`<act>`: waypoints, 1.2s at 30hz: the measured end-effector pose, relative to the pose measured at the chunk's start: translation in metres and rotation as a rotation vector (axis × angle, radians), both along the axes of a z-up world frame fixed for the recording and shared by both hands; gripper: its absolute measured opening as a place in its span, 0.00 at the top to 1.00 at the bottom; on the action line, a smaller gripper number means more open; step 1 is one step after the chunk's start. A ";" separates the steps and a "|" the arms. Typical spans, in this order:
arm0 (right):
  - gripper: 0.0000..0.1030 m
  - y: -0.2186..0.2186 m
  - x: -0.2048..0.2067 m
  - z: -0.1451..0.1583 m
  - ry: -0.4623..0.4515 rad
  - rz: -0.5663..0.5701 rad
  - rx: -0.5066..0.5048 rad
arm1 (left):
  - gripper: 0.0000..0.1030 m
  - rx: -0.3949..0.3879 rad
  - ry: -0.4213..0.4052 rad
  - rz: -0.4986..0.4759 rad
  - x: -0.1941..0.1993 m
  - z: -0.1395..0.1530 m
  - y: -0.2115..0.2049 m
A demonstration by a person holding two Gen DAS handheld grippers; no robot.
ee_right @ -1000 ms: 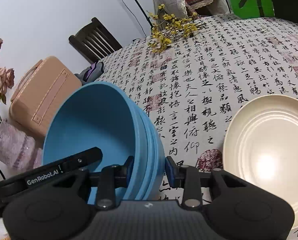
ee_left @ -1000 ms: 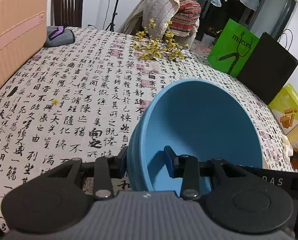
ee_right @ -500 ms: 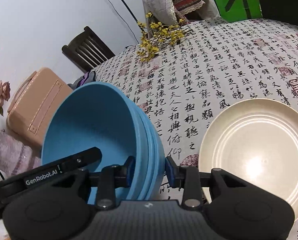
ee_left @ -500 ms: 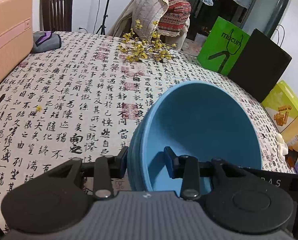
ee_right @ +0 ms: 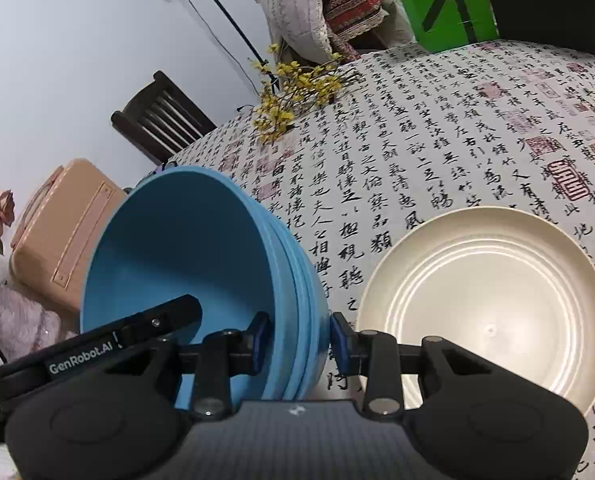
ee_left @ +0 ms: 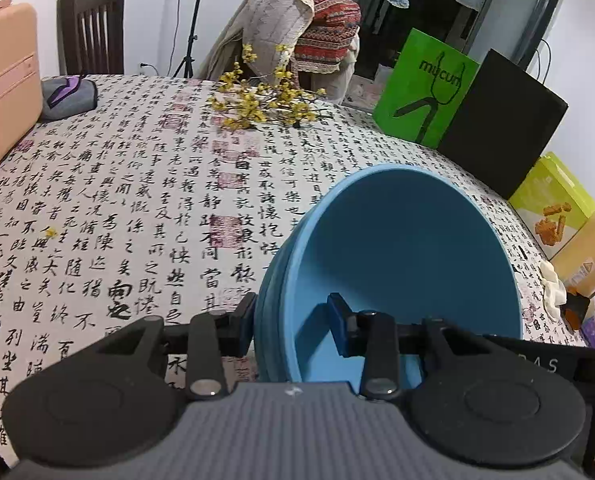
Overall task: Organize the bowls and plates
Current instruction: 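Carry the stacked blue bowls with both grippers toward the cream plates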
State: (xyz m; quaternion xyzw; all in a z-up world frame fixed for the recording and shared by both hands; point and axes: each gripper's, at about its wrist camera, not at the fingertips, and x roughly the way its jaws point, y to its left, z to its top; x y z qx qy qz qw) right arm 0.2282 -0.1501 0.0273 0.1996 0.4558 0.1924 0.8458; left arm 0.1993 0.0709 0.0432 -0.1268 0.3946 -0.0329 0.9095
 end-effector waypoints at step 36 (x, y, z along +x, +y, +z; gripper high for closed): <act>0.68 -0.100 -0.007 -0.015 0.037 -0.168 0.022 | 0.64 -0.008 0.044 -0.161 0.027 -0.013 -0.093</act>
